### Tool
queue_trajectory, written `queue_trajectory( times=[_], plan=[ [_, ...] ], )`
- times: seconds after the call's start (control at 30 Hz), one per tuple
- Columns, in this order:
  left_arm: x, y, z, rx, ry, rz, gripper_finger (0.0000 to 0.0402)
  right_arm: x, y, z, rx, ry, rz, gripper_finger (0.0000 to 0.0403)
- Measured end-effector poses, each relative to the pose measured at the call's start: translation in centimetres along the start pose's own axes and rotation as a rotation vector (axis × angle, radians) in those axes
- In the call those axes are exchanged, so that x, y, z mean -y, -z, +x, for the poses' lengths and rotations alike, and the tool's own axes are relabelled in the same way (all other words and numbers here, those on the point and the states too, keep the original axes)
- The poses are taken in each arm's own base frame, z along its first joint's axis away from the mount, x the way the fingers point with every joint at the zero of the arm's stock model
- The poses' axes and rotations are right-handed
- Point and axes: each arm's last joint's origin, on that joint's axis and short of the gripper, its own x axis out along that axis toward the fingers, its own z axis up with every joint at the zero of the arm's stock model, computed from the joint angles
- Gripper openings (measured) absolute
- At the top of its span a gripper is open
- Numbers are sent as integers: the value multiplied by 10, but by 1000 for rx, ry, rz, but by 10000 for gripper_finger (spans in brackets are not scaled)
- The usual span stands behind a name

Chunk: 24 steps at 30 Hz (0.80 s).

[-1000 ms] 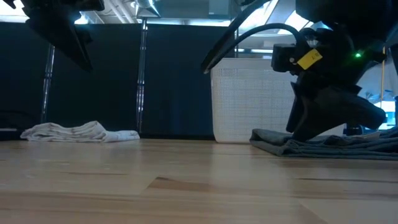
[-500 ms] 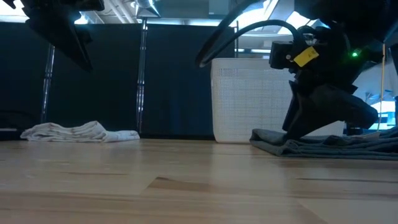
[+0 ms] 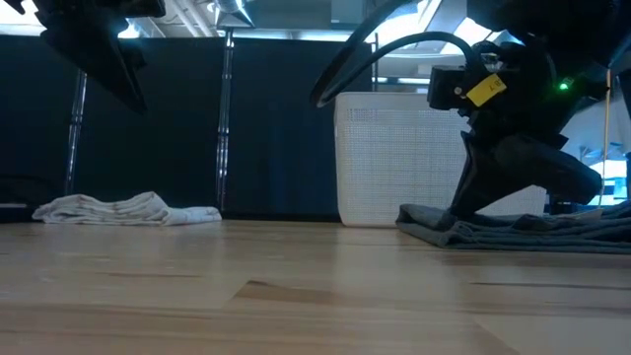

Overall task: Fold towel
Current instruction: Fold the grey towel and put beside the white towel

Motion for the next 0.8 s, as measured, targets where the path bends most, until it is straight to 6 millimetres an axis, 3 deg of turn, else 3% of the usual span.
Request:
queue_trajectory(
  times=[0.47, 0.8],
  plan=[
    [0, 0, 0, 0, 0, 0, 147, -3, -4, 0, 29, -31, 30, 4],
    [0, 0, 0, 0, 0, 0, 147, -24, -38, 0, 337, -195, 212, 2]
  ],
)
